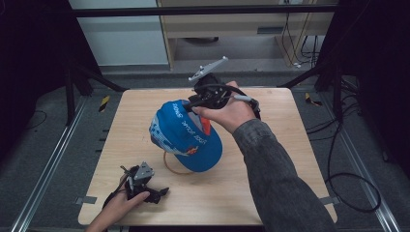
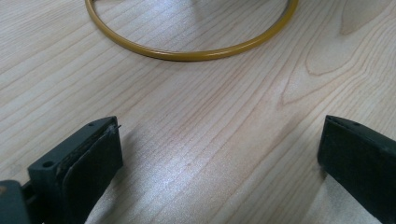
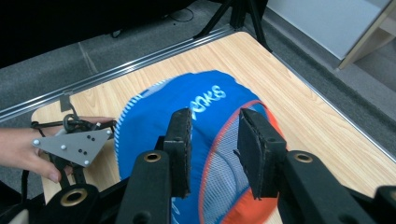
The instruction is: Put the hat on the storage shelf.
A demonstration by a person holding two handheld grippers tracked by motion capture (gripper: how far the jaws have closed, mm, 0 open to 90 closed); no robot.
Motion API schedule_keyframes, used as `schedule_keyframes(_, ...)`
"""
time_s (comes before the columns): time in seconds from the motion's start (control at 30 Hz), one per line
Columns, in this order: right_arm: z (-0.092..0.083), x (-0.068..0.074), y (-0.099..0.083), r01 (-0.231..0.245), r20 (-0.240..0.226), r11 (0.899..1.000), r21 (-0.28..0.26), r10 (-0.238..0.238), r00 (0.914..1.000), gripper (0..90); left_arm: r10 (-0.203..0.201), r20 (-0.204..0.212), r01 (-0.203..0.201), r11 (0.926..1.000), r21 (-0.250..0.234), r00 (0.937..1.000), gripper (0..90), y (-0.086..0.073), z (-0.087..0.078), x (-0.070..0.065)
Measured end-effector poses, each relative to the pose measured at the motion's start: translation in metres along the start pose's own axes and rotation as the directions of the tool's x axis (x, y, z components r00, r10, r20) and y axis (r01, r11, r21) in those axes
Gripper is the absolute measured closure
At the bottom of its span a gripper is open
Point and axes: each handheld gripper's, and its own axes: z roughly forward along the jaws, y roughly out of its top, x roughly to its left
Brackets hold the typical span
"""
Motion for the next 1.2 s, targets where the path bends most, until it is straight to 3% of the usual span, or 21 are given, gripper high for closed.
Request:
schedule_keyframes(0.83, -0.022, -0.023, -0.033, -0.067, 0.045, 0.998, -0.006, 0.067, 0.9967, 63.7, -0.002, 0.001, 0.002, 1.0000, 0.000, 1.0000, 0.0, 0.000, 0.000, 0.000)
schedule_keyframes(1.0, -0.028, -0.027, -0.041, -0.084, 0.064, 0.996, -0.008, 0.084, 0.9944, 56.2, -0.001, 0.001, 0.001, 1.0000, 0.000, 1.0000, 0.0, 0.000, 0.000, 0.000)
schedule_keyframes(1.2, -0.036, -0.034, -0.052, -0.115, 0.113, 0.993, -0.021, 0.117, 0.9867, 34.9, -0.002, 0.001, 0.002, 1.0000, 0.000, 1.0000, 0.0, 0.000, 0.000, 0.000)
